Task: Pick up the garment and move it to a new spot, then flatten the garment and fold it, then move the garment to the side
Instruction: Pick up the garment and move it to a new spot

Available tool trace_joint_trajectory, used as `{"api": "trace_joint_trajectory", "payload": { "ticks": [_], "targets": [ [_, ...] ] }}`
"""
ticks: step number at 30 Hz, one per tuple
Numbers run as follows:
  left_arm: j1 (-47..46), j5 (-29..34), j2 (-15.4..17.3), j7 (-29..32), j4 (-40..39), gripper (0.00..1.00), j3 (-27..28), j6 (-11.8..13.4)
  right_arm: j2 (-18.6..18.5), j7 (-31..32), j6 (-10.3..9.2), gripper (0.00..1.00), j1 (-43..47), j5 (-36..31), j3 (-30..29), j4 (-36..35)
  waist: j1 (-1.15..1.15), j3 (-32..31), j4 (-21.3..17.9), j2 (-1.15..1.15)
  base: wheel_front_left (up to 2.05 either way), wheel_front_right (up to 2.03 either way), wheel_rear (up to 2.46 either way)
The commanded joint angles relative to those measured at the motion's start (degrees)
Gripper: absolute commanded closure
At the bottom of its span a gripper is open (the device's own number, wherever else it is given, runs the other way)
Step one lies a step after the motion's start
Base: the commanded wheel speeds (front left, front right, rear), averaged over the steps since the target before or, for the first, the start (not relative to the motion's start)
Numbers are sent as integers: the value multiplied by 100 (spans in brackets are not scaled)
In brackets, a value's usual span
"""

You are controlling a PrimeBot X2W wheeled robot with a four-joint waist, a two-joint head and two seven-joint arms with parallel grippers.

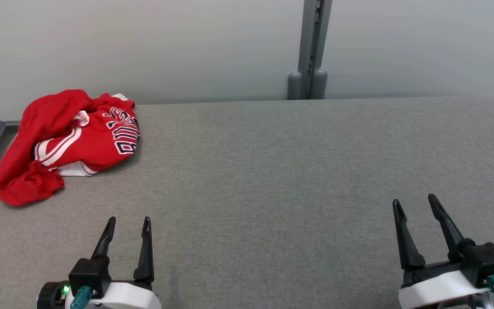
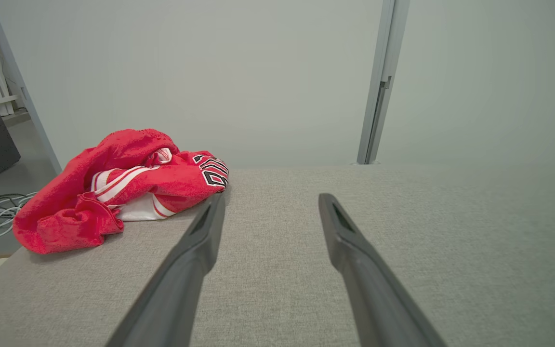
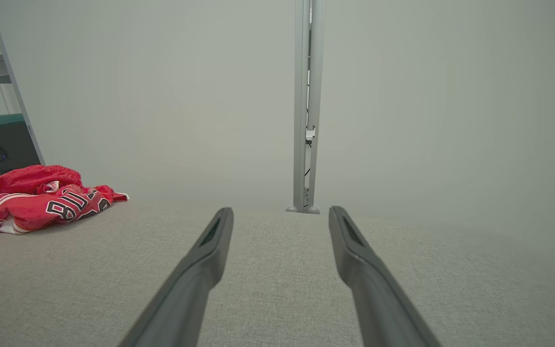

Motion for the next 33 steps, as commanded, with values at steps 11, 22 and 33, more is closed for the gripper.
{"api": "trace_joint_trajectory", "payload": {
  "ticks": [11, 22, 33],
  "targets": [
    [-176, 9, 30, -22, -37, 0, 56, -25, -35, -28, 12, 0, 56, 105, -52, -104, 0, 40, 1003, 0, 0, 0, 0],
    [-145, -112, 26, -22, -74, 0, 102, 35, -37, -28, 12, 0, -57, 41, 33, -97, 0, 90, 2325, 0, 0, 0, 0],
    [-34, -196, 25, -22, -102, 0, 50, 76, -37, -28, 11, 0, -93, -27, 123, -55, 0, 129, 2848, 0, 0, 0, 0]
  ]
}}
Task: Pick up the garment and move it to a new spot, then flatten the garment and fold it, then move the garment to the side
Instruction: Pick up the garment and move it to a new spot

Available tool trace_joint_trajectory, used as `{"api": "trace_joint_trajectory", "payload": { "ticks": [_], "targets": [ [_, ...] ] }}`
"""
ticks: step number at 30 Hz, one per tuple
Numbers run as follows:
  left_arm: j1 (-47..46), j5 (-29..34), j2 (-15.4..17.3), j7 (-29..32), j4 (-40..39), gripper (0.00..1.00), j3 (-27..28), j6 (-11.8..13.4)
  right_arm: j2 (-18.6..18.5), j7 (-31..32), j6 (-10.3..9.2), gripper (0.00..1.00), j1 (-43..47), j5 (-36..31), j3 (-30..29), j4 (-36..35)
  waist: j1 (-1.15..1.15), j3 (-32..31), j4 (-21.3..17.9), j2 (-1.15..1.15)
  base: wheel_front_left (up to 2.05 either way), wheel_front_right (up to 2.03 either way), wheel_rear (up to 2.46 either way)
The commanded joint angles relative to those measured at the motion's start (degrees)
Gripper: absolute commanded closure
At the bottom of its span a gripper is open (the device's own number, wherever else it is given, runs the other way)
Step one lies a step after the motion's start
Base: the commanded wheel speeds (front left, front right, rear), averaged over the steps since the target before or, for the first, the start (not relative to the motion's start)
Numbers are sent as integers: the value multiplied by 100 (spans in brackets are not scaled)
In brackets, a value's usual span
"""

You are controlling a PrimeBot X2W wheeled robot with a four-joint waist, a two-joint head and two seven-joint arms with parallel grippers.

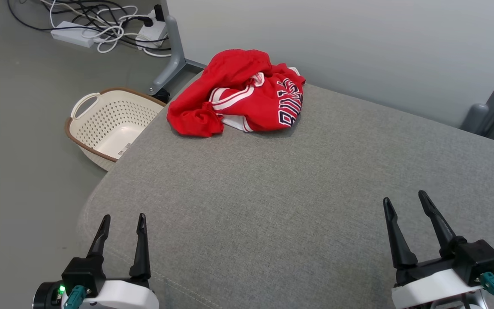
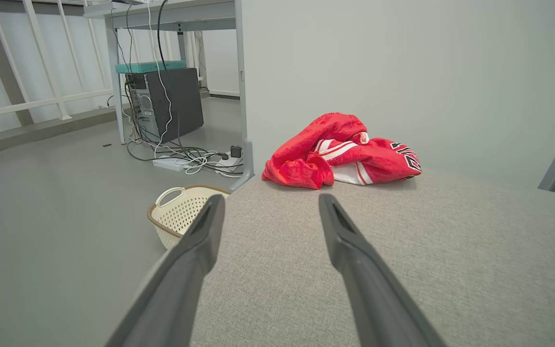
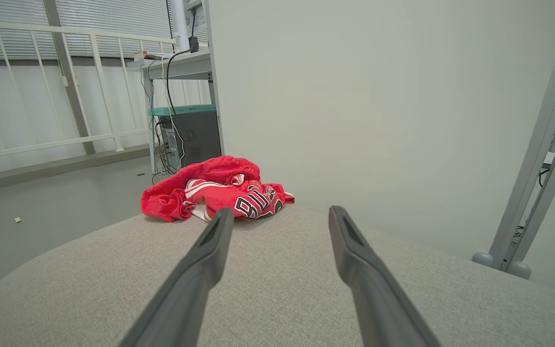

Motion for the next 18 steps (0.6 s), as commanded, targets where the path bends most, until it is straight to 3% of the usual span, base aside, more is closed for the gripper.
{"api": "trace_joint_trajectory", "payload": {
  "ticks": [1, 9, 18],
  "targets": [
    [-19, -24, 17, -12, -36, 0, 5, 30, -41, -28, 4, 0, -39, -18, -19, 8, 0, 15, 12, 0, 0, 0, 0],
    [-185, 142, 19, -12, 57, 0, -105, -90, -40, -28, 4, 0, -42, -87, -21, -16, 0, 138, -95, 0, 0, 0, 0],
    [-1428, 191, 259, -7, 570, 0, -149, -636, -40, -28, 4, 0, -385, -380, -69, -190, 0, 767, -728, 0, 0, 0, 0]
  ]
}}
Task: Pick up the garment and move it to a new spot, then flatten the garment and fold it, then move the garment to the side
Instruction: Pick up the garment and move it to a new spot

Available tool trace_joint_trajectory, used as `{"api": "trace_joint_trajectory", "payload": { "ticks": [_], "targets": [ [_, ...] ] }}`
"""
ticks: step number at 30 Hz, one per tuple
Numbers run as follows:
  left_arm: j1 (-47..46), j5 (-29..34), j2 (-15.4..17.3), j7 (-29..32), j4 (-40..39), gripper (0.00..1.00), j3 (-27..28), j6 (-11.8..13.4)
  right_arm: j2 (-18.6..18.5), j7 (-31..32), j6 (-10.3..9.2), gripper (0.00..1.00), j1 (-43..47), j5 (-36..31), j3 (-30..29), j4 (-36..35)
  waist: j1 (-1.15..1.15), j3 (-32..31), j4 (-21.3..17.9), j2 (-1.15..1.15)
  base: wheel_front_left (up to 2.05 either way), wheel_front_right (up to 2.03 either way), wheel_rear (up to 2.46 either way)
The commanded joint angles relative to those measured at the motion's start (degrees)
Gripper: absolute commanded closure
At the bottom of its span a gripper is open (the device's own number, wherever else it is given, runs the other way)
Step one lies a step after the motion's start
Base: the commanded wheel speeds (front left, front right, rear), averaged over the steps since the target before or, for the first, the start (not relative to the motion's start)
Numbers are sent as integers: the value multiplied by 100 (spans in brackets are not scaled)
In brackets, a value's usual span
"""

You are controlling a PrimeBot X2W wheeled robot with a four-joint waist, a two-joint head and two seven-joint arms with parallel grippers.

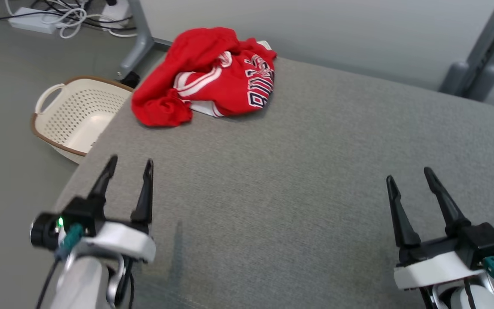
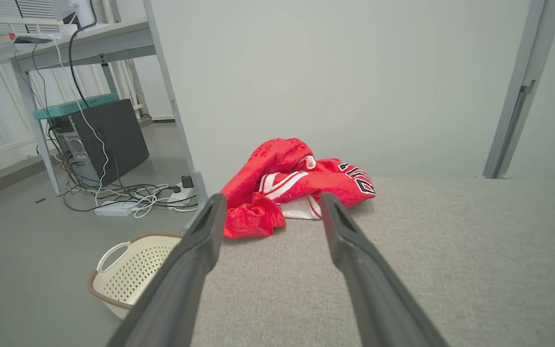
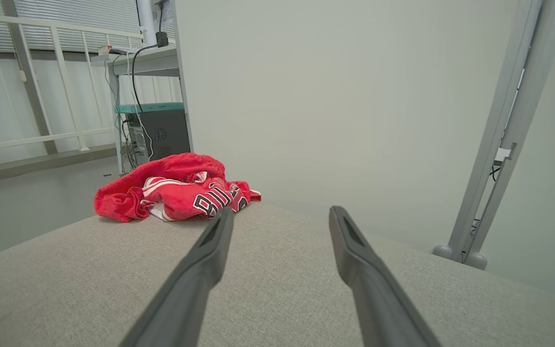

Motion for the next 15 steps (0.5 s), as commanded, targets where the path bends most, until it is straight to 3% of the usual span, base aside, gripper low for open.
{"api": "trace_joint_trajectory", "payload": {
  "ticks": [1, 6, 15],
  "targets": [
    [-426, -24, 92, 7, 230, 0, -42, -135, -40, -28, 3, 0, -140, -83, -25, -61, 0, 350, -354, 0, 0, 0, 0],
    [-1556, -102, 354, 198, 912, 0, -176, -369, -41, -28, 2, 0, -383, -170, -21, -141, 0, 732, -822, 0, 0, 0, 0],
    [-3247, -463, 707, 931, 2136, 0, -473, -505, -37, -28, 3, 0, -722, -311, 60, -338, 0, 1385, -1549, 0, 0, 0, 0]
  ]
}}
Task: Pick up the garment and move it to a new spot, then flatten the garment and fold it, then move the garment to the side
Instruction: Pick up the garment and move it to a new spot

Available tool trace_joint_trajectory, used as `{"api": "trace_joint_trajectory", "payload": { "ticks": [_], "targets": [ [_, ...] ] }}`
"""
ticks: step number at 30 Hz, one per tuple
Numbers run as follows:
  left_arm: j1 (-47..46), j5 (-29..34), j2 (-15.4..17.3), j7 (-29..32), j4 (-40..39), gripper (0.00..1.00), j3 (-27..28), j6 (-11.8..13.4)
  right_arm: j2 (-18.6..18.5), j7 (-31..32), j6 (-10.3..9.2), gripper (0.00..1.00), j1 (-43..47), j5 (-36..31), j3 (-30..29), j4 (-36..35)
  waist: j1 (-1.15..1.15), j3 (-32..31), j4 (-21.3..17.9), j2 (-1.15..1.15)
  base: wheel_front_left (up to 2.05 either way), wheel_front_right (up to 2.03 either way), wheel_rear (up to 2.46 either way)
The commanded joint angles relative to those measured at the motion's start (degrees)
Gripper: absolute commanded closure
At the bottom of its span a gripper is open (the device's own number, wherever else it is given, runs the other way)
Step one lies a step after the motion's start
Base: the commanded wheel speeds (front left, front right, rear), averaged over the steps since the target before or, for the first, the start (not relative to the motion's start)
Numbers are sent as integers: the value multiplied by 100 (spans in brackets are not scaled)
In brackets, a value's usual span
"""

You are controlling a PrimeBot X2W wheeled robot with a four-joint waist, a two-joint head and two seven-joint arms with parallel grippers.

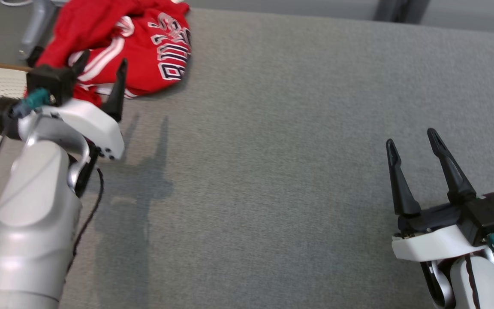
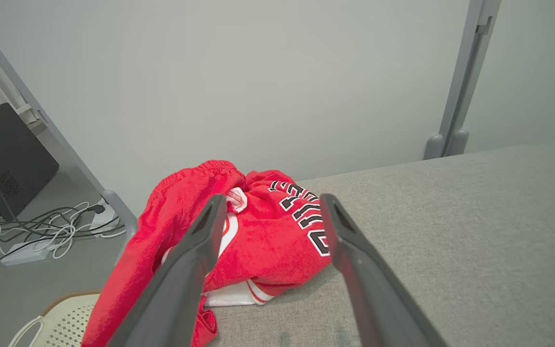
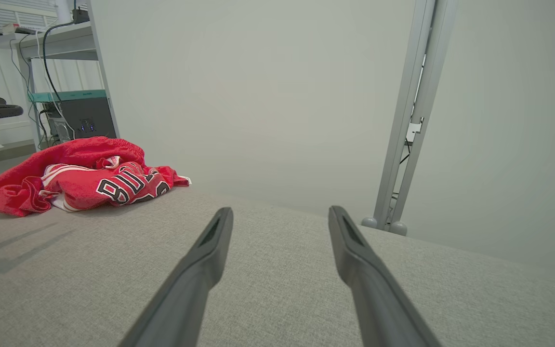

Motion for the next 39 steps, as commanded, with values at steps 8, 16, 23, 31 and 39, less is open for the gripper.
{"api": "trace_joint_trajectory", "payload": {
  "ticks": [8, 16, 23, 31, 39],
  "targets": [
    [-956, -178, 261, 455, 832, 0, -410, -28, -32, -21, 1, 0, -347, -95, 82, -413, 0, 952, -753, 0, 0, 0, 0],
    [-1442, -54, 348, 520, 1608, 0, -602, 172, -31, -18, 1, 0, -525, -74, 115, -656, 0, 1350, -981, 0, 0, 0, 0],
    [-1685, 43, 491, 502, 2177, 0, -594, 634, -32, -18, 1, 0, -637, 55, 153, -684, 0, 1454, -1088, 0, 0, 0, 0],
    [-1756, -82, 491, 215, 2469, 100, -548, 694, -32, -18, 1, 0, -549, 149, 85, -624, 0, 1192, -1077, 0, 0, 0, 0],
    [-1804, -94, 360, -253, 2386, 100, -692, 491, -32, -18, 1, 0, -313, 262, 4, -497, 0, 464, -961, 0, 0, 0, 0]
  ]
}}
